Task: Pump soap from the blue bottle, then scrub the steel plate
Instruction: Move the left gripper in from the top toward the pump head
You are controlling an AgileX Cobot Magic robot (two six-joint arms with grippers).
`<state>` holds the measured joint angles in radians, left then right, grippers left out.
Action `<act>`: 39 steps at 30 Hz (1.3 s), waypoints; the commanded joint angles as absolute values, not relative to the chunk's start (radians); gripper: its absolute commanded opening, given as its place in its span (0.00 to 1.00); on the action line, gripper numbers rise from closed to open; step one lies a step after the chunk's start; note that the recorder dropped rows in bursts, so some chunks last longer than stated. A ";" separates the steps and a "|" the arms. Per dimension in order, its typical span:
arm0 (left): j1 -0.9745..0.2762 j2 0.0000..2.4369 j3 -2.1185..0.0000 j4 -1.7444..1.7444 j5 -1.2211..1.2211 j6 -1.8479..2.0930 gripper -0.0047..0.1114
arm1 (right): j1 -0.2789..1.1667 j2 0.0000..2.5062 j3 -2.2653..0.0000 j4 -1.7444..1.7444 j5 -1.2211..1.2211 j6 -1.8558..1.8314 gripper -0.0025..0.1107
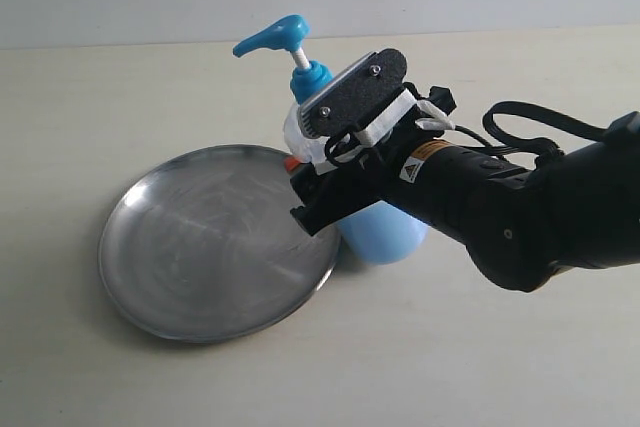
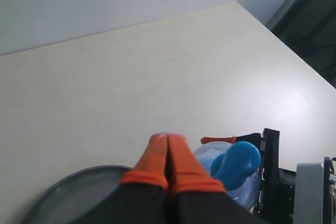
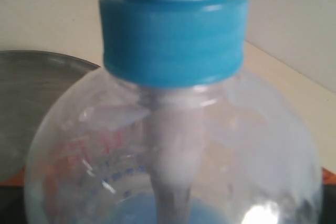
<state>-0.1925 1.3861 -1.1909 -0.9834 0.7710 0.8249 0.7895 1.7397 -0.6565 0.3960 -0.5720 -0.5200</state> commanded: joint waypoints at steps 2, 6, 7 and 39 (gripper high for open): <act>-0.199 1.391 -1.198 -1.066 0.847 0.923 0.04 | 0.790 1.740 -0.656 0.384 -0.597 -0.522 0.02; -0.210 1.391 -1.198 -1.132 0.906 0.993 0.04 | 0.790 1.740 -0.656 0.384 -0.597 -0.522 0.02; -0.215 1.391 -1.198 -1.132 0.911 0.995 0.04 | 0.790 1.740 -0.656 0.384 -0.597 -0.522 0.02; -0.363 1.552 -1.198 -1.185 0.854 1.068 0.04 | 0.790 1.740 -0.656 0.381 -0.586 -0.530 0.02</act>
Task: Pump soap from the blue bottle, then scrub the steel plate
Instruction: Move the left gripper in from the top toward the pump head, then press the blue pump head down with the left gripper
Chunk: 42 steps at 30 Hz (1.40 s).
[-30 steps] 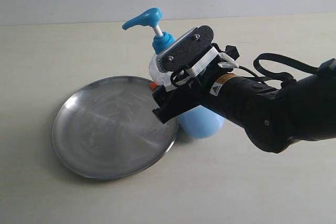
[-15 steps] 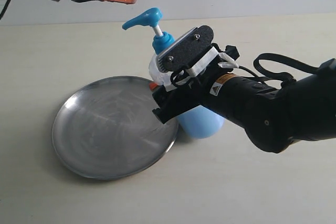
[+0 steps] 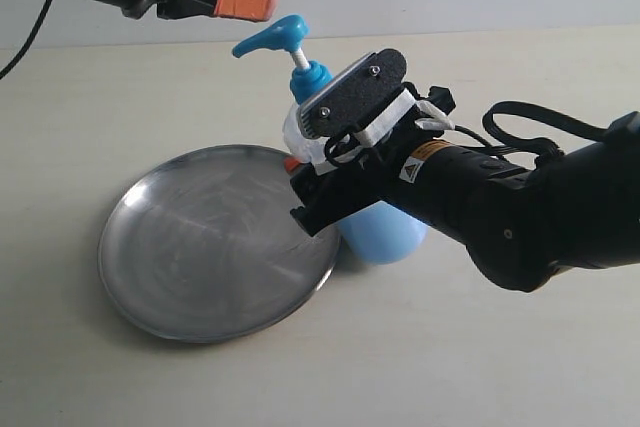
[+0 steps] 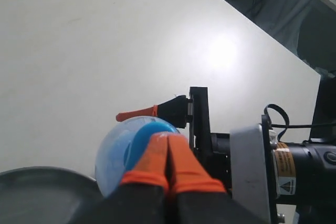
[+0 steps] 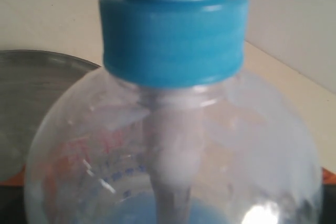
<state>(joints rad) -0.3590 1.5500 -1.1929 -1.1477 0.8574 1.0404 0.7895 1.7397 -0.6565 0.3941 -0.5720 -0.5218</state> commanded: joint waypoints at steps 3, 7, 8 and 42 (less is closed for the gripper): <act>-0.363 1.558 -1.198 -1.220 0.858 1.081 0.04 | 0.790 1.740 -0.656 0.381 -0.586 -0.530 0.02; -0.363 1.578 -1.198 -1.230 0.867 1.092 0.04 | 0.790 1.740 -0.656 0.381 -0.586 -0.530 0.02; -0.363 1.584 -1.198 -1.232 0.867 1.092 0.04 | 0.790 1.740 -0.656 0.381 -0.586 -0.530 0.02; -0.383 1.618 -1.198 -1.151 0.903 1.077 0.04 | 0.790 1.740 -0.656 0.354 -0.611 -0.530 0.02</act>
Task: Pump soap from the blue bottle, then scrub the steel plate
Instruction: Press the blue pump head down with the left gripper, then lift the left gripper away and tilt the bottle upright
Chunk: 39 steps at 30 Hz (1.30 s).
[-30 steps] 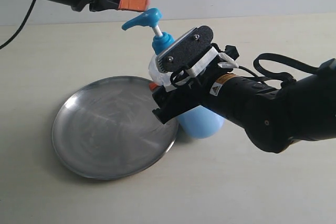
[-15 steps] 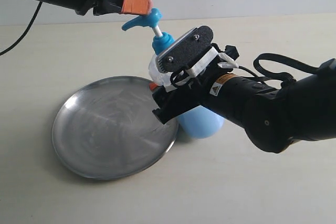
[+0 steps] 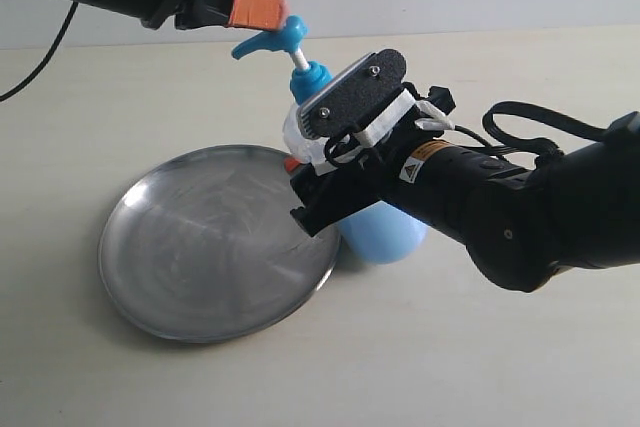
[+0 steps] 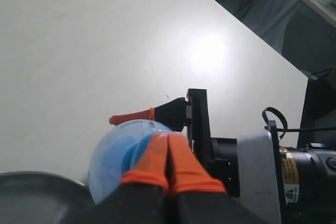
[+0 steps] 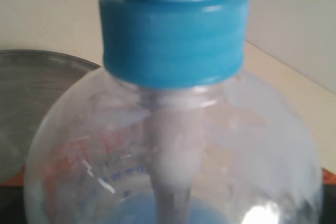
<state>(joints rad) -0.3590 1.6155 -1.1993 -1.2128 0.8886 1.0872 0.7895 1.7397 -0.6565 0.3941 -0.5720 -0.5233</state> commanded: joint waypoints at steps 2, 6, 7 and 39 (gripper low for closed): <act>-0.398 1.619 -1.198 -1.132 0.894 1.070 0.04 | 0.790 1.740 -0.656 0.339 -0.613 -0.530 0.02; -0.417 1.635 -1.198 -1.099 0.879 1.043 0.04 | 0.790 1.740 -0.656 0.337 -0.614 -0.524 0.02; -0.419 1.647 -1.198 -1.078 0.877 1.026 0.04 | 0.790 1.740 -0.656 0.337 -0.616 -0.523 0.02; -0.490 1.741 -1.161 -0.962 0.834 0.939 0.04 | 0.790 1.711 -0.656 0.337 -0.659 -0.519 0.02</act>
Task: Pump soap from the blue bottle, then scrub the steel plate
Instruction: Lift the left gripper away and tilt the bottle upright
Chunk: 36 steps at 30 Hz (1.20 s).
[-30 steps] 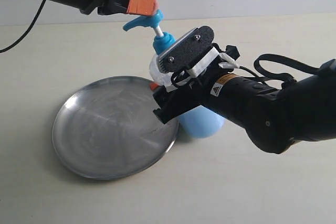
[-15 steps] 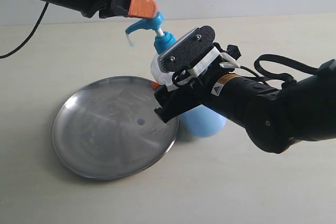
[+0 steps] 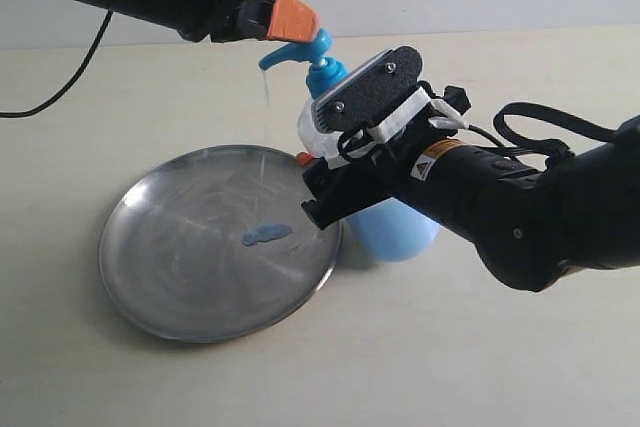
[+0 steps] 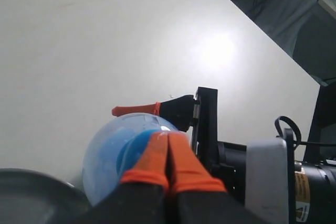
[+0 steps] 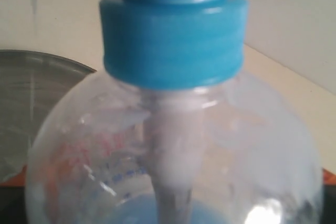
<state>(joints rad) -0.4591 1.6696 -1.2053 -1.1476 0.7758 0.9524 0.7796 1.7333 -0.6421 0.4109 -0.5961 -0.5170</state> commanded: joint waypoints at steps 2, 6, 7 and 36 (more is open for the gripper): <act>-0.490 1.741 -1.161 -0.962 0.834 0.939 0.04 | 0.790 1.711 -0.656 0.337 -0.659 -0.516 0.02; -0.490 1.725 -1.163 -0.962 0.832 0.945 0.04 | 0.790 1.711 -0.656 0.340 -0.659 -0.512 0.02; -0.490 1.713 -1.163 -0.964 0.830 0.950 0.04 | 0.790 1.711 -0.656 0.340 -0.659 -0.512 0.02; -0.350 1.131 -0.934 -0.993 0.337 0.910 0.04 | 0.790 1.710 -0.639 0.522 -0.815 -0.396 0.02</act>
